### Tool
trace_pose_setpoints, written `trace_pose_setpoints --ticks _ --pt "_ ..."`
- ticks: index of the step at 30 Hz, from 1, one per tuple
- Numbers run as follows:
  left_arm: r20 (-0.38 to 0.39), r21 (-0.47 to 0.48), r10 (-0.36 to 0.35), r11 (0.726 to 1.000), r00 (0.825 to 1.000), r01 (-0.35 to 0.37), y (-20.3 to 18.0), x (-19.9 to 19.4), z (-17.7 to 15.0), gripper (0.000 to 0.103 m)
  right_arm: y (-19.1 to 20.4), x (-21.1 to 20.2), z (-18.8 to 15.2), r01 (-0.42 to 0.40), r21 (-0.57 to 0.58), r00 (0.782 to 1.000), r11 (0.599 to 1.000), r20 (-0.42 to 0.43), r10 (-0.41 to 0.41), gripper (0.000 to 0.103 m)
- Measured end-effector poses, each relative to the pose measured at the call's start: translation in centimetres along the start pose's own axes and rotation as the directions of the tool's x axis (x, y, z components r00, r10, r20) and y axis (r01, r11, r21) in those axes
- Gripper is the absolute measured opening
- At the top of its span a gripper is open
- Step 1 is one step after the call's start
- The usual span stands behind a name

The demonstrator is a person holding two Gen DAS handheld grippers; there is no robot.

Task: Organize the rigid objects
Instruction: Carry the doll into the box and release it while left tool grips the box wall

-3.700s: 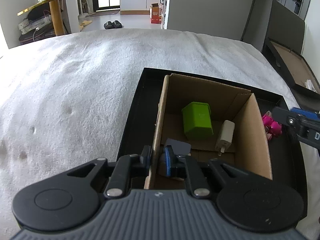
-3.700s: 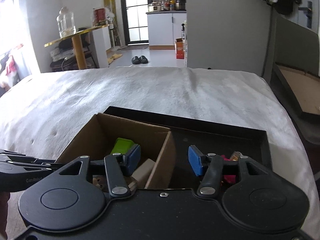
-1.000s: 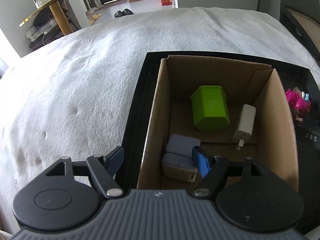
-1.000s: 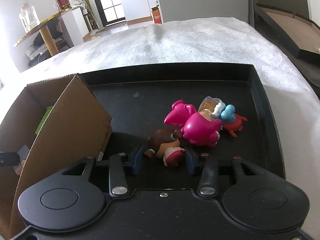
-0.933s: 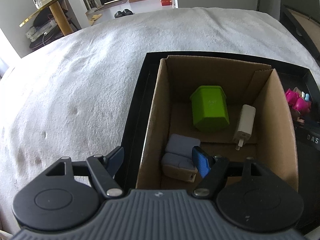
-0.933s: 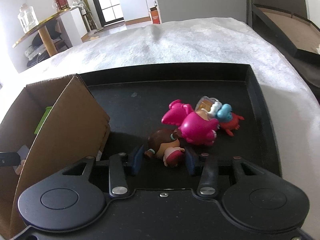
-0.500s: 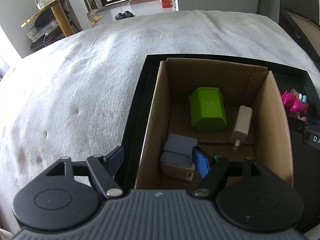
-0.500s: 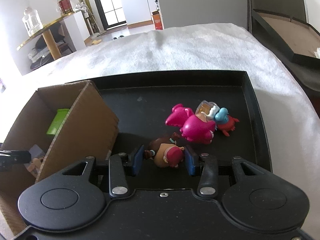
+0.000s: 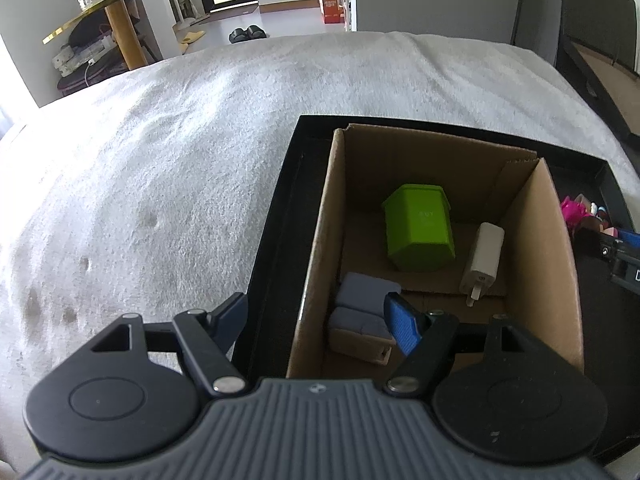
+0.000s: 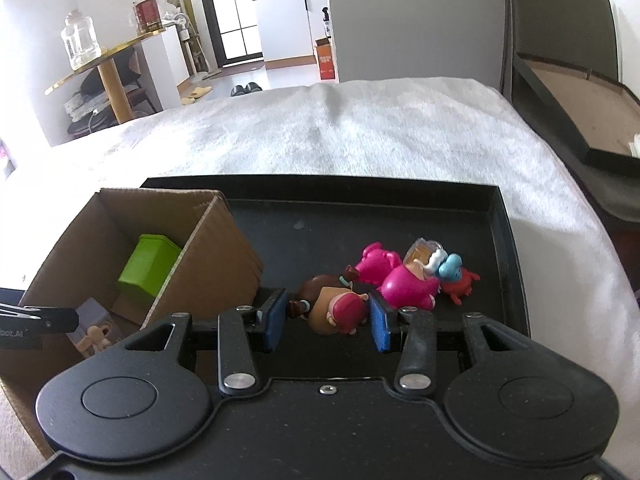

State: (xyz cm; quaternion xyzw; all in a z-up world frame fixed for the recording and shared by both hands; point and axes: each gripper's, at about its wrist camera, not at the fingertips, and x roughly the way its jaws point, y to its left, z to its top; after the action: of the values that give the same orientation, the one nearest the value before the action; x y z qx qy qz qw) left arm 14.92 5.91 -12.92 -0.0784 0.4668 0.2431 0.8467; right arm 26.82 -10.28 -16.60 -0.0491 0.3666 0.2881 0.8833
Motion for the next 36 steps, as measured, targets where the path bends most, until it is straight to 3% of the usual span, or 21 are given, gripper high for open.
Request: trace_pose_setpoints --ticks 24,29,36 --pt "0.082 -0.050 -0.096 0.994 0.992 0.100 1.8 -1.1 -0.7 0.069 5.2 -3.7 2.7 -0.059 -0.086 0.993 0.995 0.095 0.067 0.042" --pt "0.084 -0.055 -0.124 0.990 0.989 0.129 2.3 -0.8 -1.0 0.060 6.6 -3.7 3.0 -0.076 -0.116 0.992 0.990 0.090 0.087 0.042" --pt "0.071 -0.071 -0.160 0.984 0.984 0.165 3.3 -0.1 -1.3 0.034 9.0 -3.2 2.8 -0.109 -0.167 0.991 0.980 0.055 0.119 0.042"
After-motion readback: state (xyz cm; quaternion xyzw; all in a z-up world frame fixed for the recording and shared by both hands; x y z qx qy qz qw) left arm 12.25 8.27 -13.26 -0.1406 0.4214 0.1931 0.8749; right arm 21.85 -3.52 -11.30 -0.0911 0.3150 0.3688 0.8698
